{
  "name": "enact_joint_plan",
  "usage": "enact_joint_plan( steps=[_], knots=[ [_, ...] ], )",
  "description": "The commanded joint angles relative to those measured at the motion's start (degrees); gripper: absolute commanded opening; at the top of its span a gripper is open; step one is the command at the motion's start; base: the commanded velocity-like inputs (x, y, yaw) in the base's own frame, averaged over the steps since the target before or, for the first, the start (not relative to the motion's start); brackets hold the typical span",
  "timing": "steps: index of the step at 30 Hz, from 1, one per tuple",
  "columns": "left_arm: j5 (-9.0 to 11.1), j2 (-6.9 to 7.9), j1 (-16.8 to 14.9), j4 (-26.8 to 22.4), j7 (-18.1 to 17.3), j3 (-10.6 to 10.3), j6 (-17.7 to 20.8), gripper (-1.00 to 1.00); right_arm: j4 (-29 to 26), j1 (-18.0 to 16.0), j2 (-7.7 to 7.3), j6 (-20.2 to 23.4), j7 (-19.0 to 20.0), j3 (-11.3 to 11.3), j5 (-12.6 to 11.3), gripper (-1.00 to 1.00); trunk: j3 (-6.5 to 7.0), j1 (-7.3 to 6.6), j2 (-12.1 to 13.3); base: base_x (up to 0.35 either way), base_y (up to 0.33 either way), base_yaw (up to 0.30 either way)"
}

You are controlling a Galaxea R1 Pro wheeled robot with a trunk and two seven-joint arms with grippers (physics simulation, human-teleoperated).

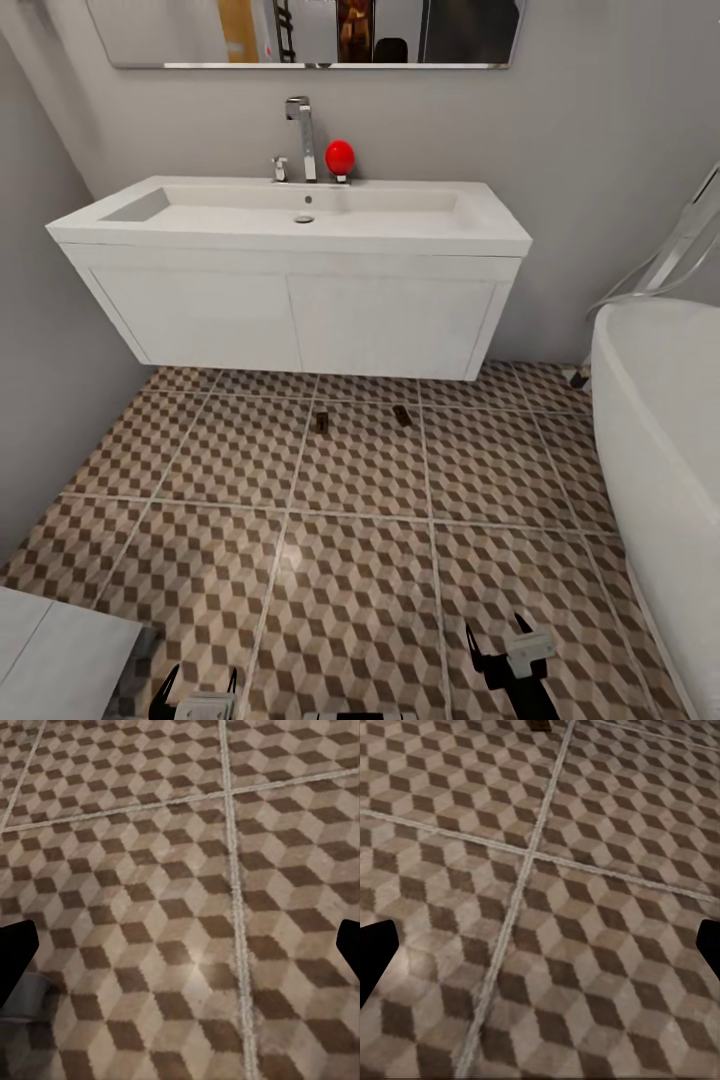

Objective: Take the four mousetraps from the cabinet in the bathroom and place them on the bathroom floor. Make sure all four end up on the same floor surface, and ensure that at least two of them are either under or directly next to the same bathroom sink.

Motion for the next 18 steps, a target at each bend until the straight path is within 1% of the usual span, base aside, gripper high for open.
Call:
enact_joint_plan(
  steps=[1, 18],
  knots=[
    [-0.03, -0.03, -0.07, 0.18, 0.41, -0.45, -0.19, 1.00, 0.02, 0.05, 0.00, -0.09, -0.52, 0.47, 0.09, 1.00, 0.15, -0.23, 0.40, 0.000, 0.000, 0.000],
    [-0.03, -0.10, -0.07, 0.10, 0.41, -0.45, -0.10, 1.00, 0.08, 0.71, 0.02, -0.09, -0.52, 0.47, 0.06, 1.00, 3.20, -3.97, 7.22, 0.000, 0.000, 0.000]
  ],
)
